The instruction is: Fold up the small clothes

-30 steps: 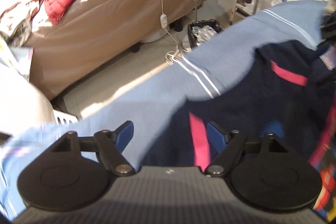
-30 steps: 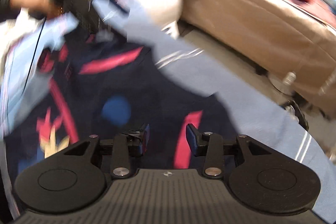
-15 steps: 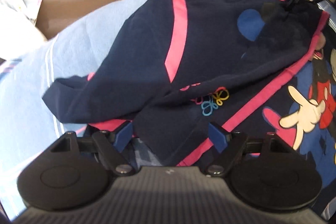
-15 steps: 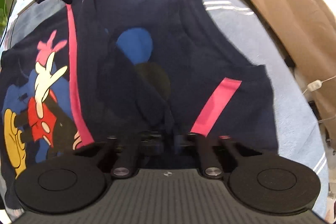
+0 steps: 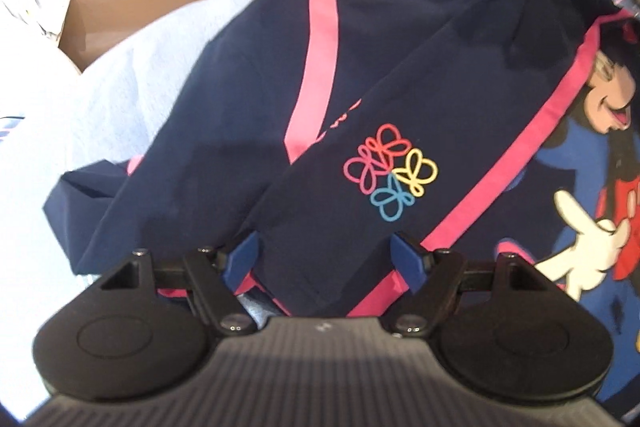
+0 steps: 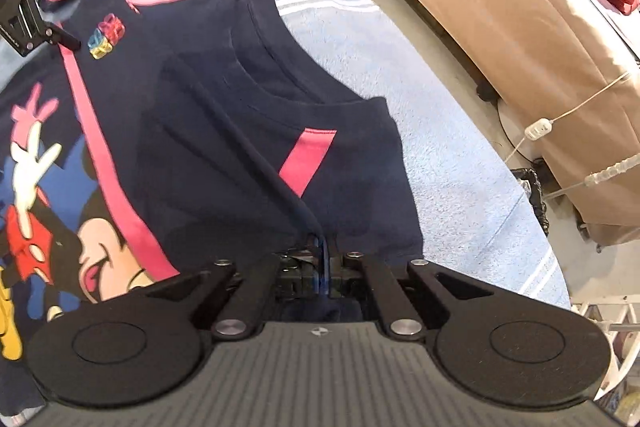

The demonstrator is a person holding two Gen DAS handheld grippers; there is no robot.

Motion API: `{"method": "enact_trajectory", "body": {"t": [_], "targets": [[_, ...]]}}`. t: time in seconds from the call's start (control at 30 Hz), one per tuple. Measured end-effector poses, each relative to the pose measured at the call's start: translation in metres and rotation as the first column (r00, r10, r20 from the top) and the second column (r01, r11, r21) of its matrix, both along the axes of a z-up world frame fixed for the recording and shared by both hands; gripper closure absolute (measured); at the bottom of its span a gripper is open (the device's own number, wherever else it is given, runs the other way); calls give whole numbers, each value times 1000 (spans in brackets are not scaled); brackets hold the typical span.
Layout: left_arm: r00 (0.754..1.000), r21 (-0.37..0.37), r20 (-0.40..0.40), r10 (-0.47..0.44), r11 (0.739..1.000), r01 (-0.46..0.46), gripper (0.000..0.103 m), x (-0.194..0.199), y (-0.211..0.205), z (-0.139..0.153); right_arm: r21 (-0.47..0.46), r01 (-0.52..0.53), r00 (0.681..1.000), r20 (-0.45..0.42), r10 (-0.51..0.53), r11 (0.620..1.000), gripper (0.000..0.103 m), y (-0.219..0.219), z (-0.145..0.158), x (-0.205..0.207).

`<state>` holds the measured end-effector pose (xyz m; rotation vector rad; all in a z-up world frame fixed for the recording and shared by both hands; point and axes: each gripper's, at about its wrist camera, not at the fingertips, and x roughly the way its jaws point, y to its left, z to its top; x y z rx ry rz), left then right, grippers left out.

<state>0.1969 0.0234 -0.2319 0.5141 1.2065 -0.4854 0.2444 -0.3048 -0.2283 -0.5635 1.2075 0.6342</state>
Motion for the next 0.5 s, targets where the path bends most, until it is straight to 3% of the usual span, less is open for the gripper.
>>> {"method": "enact_trajectory", "body": {"t": [0.03, 0.1, 0.17, 0.33, 0.43, 0.5], "targets": [[1000, -2, 3, 6, 1000, -6, 28, 1, -2, -2, 2, 11, 1000, 19, -11, 1000, 91, 1, 1, -1], [1000, -6, 3, 16, 1000, -16, 26, 1, -2, -2, 32, 73, 992, 98, -76, 997, 52, -5, 16, -6], [1000, -1, 8, 8, 1000, -8, 25, 0, -3, -2, 89, 131, 978, 154, -143, 987, 34, -16, 38, -17], [1000, 18, 4, 3, 1000, -3, 25, -2, -6, 4, 98, 119, 965, 221, -138, 988, 33, -30, 67, -75], [1000, 14, 11, -20, 1000, 20, 25, -9, -10, 12, 124, 151, 963, 206, -174, 981, 33, -32, 62, -121], [999, 9, 7, -41, 999, 41, 25, -15, -15, 15, 116, 153, 965, 196, -174, 981, 40, -25, 52, -140]]}}
